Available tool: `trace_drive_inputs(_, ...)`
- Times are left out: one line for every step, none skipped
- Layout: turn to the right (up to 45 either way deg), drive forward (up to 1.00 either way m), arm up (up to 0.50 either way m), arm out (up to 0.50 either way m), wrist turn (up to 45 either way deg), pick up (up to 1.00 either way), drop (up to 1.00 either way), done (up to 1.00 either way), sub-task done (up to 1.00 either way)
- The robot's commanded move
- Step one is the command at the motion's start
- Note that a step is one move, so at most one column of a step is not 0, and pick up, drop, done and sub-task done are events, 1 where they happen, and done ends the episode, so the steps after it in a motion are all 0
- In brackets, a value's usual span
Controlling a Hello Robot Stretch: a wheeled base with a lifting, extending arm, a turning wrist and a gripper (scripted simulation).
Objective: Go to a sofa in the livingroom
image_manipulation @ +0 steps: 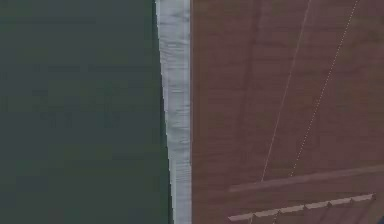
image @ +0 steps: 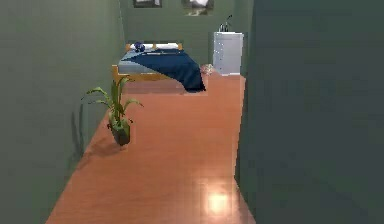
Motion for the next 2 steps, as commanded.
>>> trace_drive_inputs(0.0,1.0,0.0,0.0,0.0,0.0,0.0,0.0,0.0)
trace_drive_inputs(3.0,0.0,0.0,0.0,0.0,0.0,0.0,0.0,0.0)
